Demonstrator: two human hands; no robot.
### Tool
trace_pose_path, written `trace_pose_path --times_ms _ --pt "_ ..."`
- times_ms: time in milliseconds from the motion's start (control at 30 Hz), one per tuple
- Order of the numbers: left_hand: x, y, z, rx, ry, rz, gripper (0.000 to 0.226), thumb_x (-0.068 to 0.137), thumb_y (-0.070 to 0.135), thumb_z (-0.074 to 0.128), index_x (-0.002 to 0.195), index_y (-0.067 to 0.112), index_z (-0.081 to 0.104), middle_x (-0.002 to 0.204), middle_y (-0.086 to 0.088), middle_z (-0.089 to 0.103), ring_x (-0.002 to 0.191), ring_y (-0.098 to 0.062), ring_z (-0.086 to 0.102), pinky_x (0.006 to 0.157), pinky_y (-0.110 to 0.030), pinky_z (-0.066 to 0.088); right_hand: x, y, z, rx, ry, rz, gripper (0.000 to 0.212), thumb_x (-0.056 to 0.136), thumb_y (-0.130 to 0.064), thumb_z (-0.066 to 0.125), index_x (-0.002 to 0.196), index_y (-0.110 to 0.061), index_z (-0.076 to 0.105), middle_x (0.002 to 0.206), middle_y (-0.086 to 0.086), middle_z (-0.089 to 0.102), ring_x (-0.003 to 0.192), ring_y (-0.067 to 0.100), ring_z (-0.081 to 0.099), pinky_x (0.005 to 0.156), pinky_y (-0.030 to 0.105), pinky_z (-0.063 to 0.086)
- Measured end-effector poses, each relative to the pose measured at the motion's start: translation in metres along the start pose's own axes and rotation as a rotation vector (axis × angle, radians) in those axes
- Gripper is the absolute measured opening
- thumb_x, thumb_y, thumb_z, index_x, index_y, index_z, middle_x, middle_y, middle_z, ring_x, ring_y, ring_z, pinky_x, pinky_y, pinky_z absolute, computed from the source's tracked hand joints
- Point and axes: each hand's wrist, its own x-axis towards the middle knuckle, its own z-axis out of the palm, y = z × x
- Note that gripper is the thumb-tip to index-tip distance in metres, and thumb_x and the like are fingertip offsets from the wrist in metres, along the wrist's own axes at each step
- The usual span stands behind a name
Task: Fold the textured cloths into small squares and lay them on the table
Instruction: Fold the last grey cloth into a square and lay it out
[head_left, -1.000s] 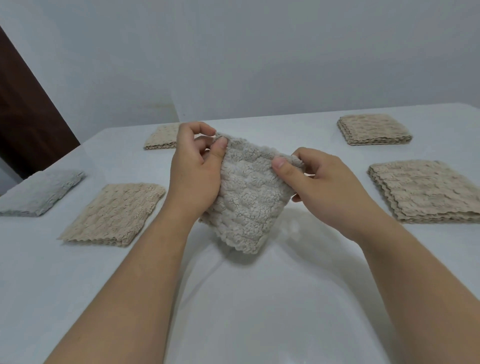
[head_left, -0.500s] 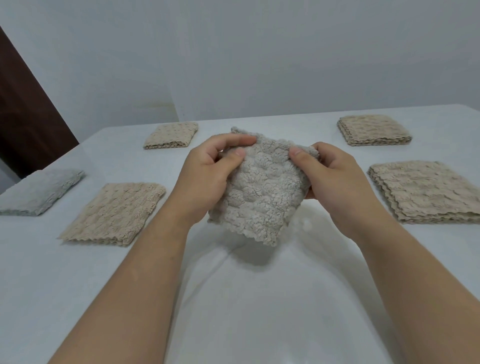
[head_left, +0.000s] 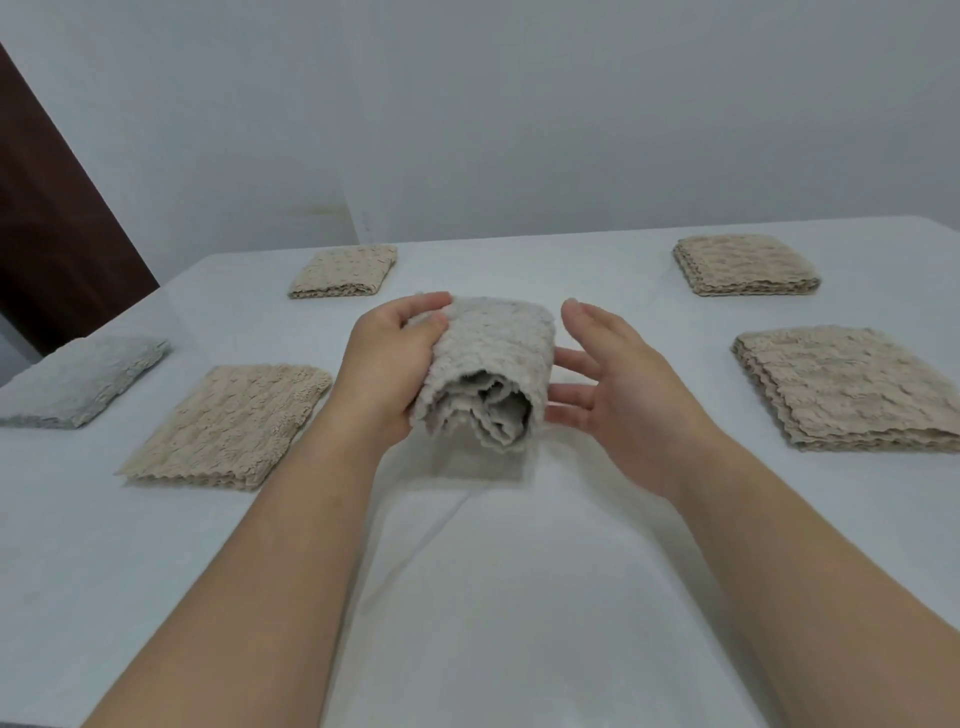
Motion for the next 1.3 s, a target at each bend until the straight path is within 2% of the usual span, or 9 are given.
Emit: trace_pose_path --times_ms 133,267,433,533,767,833,967,1133,1300 --pt "0.003 -0.001 -0.001 -0.107 0.147 -0.081 0.017 0.099 0.005 0.061 0.112 0.013 0.068 0.114 -0.013 0.072 0.100 -0.026 0.074 0.091 -0.044 0.061 -0.003 0.008 0.008 -0.098 -0.114 -0.020 0.088 0.070 -0.032 0.079 0.146 -0.048 0.037 0.134 -0.010 0.054 0.102 0.026 0.073 0.099 0.050 0.055" --pt "0.005 -0.003 0.000 -0.112 0.205 -0.095 0.018 0.098 0.006 0.062 0.115 0.011 0.066 0.117 -0.013 0.070 0.103 -0.028 0.072 0.093 -0.047 0.060 -0.005 0.017 0.015 -0.253 -0.107 -0.136 0.094 0.067 -0.023 0.080 0.146 -0.052 0.036 0.141 -0.014 0.047 0.112 0.005 0.066 0.100 0.045 0.055" --pt "0.003 -0.005 0.004 -0.088 0.215 -0.086 0.030 0.098 0.014 0.062 0.127 0.006 0.063 0.122 -0.012 0.069 0.106 -0.026 0.071 0.095 -0.046 0.059 -0.010 0.024 0.026 -0.456 0.063 -0.276 0.069 0.087 -0.039 0.074 0.144 -0.045 0.037 0.130 -0.023 0.051 0.085 -0.007 0.067 0.073 0.013 0.047" --pt "0.004 -0.010 0.008 -0.010 0.220 -0.063 0.044 0.085 0.031 0.066 0.126 0.013 0.065 0.120 -0.008 0.070 0.107 -0.026 0.071 0.096 -0.046 0.058 -0.007 0.025 0.026 -0.519 0.153 -0.300 0.053 0.090 -0.036 0.067 0.137 -0.041 0.043 0.118 -0.024 0.055 0.086 -0.003 0.066 0.062 0.006 0.044" --pt "0.000 -0.015 0.016 0.162 0.240 0.060 0.056 0.082 0.048 0.059 0.134 0.025 0.060 0.131 0.002 0.065 0.116 -0.017 0.066 0.104 -0.044 0.052 -0.005 0.027 0.025 -0.718 0.273 -0.402 0.041 0.097 -0.024 0.045 0.136 -0.035 0.040 0.105 -0.008 0.065 0.089 0.017 0.066 0.081 0.041 0.055" --pt "-0.001 -0.016 0.018 0.196 0.241 0.080 0.060 0.080 0.050 0.058 0.134 0.026 0.059 0.132 0.002 0.064 0.121 -0.018 0.064 0.105 -0.044 0.052 -0.006 0.028 0.027 -0.779 0.244 -0.408 0.053 0.091 -0.029 0.053 0.139 -0.036 0.033 0.112 -0.007 0.059 0.093 0.019 0.066 0.083 0.043 0.056" --pt "-0.008 -0.013 0.023 0.299 0.198 0.122 0.054 0.089 0.047 0.059 0.138 0.023 0.058 0.140 0.000 0.058 0.128 -0.017 0.057 0.111 -0.042 0.046 -0.006 0.026 0.024 -0.829 0.221 -0.344 0.079 0.079 -0.008 0.060 0.148 -0.030 0.028 0.121 -0.004 0.049 0.101 0.023 0.061 0.085 0.045 0.055" --pt "-0.012 -0.020 0.031 0.456 0.165 0.169 0.045 0.103 0.036 0.055 0.146 0.022 0.051 0.153 0.000 0.045 0.136 -0.012 0.046 0.106 -0.019 0.030 0.001 0.025 0.020 -0.822 0.271 -0.342 0.077 0.079 -0.009 0.061 0.146 -0.028 0.029 0.113 -0.002 0.057 0.098 0.021 0.062 0.081 0.045 0.057" --pt "-0.010 -0.021 0.028 0.484 0.167 0.171 0.045 0.102 0.035 0.057 0.145 0.021 0.052 0.152 -0.002 0.046 0.136 -0.015 0.048 0.115 -0.027 0.034 0.001 0.025 0.014 -0.920 0.275 -0.376 0.080 0.078 -0.008 0.064 0.148 -0.027 0.030 0.117 0.000 0.055 0.102 0.024 0.059 0.084 0.045 0.054"
